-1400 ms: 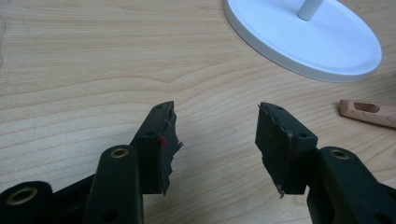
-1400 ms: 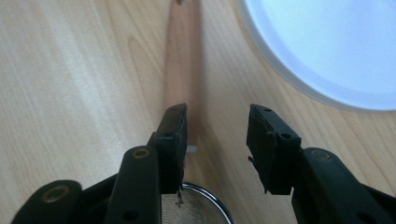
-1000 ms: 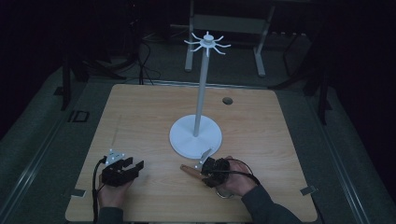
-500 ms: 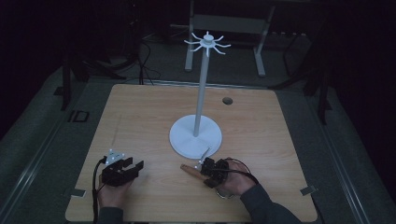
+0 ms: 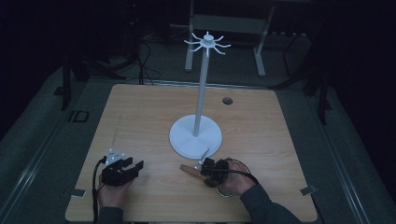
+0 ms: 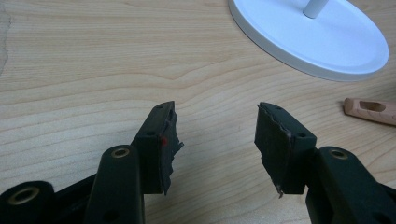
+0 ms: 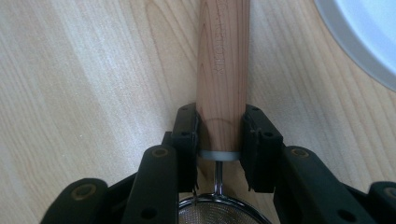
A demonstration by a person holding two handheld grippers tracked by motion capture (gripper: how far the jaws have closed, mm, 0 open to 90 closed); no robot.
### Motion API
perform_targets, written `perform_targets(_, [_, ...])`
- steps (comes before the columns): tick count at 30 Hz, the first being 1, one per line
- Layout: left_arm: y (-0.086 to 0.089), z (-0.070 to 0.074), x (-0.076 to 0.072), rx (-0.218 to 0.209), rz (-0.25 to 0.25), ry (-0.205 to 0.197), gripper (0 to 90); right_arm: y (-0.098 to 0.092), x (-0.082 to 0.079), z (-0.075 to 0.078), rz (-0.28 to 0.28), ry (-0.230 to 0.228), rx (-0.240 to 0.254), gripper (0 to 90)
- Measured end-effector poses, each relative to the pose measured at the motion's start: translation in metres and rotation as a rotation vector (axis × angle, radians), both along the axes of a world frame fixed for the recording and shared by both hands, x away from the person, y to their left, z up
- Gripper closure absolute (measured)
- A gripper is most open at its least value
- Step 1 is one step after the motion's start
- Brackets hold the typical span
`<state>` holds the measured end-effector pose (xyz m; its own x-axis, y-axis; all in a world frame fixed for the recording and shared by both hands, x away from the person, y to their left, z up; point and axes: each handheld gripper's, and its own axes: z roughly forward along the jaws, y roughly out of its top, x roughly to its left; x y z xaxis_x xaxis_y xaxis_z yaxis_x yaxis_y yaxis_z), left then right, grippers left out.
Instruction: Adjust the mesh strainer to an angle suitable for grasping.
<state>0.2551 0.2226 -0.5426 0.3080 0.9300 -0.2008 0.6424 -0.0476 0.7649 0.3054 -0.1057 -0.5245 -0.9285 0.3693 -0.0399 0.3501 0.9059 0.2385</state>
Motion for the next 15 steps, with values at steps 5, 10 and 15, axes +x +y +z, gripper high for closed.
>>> perform_targets(5, [-0.0001, -0.0002, 0.0002, 0.000, 0.001, 0.002, 48.7, -0.0026, 0.0002, 0.0002, -0.002, -0.019, 0.022, 69.3])
perform_targets(10, [-0.0001, -0.0004, 0.0006, 0.001, 0.003, 0.004, 48.8, -0.0048, -0.0002, 0.0036, -0.009, -0.039, 0.044, 69.3])
perform_targets(15, [0.0000, -0.0004, 0.0005, 0.001, 0.003, 0.003, 48.9, -0.0080, -0.0007, 0.0063, -0.024, -0.069, 0.086, 69.4])
